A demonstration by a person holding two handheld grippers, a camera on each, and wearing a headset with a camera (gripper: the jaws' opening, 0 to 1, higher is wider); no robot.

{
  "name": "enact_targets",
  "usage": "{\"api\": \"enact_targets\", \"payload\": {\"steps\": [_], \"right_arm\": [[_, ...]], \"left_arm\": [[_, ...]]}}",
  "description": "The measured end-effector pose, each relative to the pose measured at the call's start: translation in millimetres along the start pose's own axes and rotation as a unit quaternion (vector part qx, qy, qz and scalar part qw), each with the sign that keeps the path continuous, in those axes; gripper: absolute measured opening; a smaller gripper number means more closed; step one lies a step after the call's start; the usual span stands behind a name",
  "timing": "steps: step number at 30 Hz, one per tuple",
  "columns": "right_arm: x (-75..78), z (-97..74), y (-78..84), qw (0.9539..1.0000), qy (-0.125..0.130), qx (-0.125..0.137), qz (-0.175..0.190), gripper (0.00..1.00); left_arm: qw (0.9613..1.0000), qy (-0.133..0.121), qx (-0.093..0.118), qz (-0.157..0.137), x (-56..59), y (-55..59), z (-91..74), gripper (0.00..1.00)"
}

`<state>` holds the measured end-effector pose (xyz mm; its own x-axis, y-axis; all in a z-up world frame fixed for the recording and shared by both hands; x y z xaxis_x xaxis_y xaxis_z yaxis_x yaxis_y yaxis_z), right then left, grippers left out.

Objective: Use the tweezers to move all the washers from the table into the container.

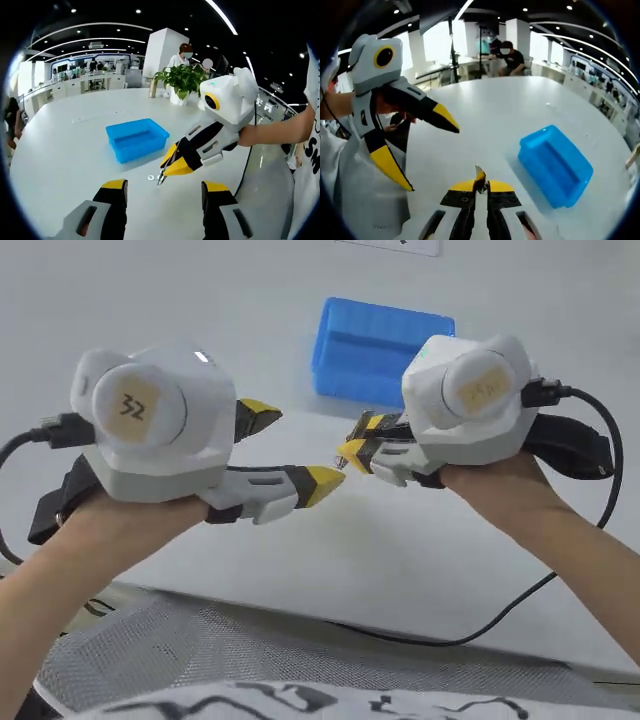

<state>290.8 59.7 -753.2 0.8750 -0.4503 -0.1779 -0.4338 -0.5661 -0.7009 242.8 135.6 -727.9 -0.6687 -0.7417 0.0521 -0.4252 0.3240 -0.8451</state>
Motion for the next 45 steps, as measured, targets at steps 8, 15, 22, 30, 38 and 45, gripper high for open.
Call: {"api": "enact_targets", "payload": {"steps": [8, 15, 22, 30, 38, 45], "right_arm": [[-1.0, -14.7, -11.1, 0.9998, -0.011, 0.013, 0.004, 0.03], [4.1, -25.1, -28.5, 0.9993, -0.017, 0.032, 0.009, 0.03], [17.8, -33.1, -53.8, 0.9988, 0.001, 0.049, -0.006, 0.03], [42.4, -29.7, -72.6, 0.9971, 0.029, 0.07, 0.0, 0.03], [62.5, -22.4, -90.3, 0.9932, 0.062, 0.098, 0.001, 0.03], [78.7, -10.5, -97.1, 0.9911, 0.086, 0.102, 0.004, 0.03]], "left_arm": [[0.9975, -0.067, 0.021, 0.001, -6.2, 2.8, -17.3, 0.84], [0.9946, -0.098, 0.035, -0.011, -13.9, -3.8, -27.1, 0.88], [0.9941, -0.099, 0.03, 0.033, -5.7, -8.4, -29.4, 0.89], [0.9934, -0.099, 0.031, 0.048, -8.3, -10.8, -31.8, 0.89], [0.9933, -0.093, 0.034, 0.06, -7.5, -15.9, -26.5, 0.91], [0.9929, -0.099, 0.029, 0.059, -10.1, -13.8, -26.6, 0.9]]}}
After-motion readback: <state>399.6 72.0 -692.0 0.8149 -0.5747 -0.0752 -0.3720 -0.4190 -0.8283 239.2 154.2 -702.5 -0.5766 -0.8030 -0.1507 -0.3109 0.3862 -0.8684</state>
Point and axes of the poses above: the centre of the closed fingertips' face, and the gripper's own axes: z roughly forward along the fingers, x roughly to its right, y roughly out of its underside, the point moved 4 cm from there along -z, roughly backward along the fingers, and after that the axes turned 11 degrees about z, right-handed, at the moved point
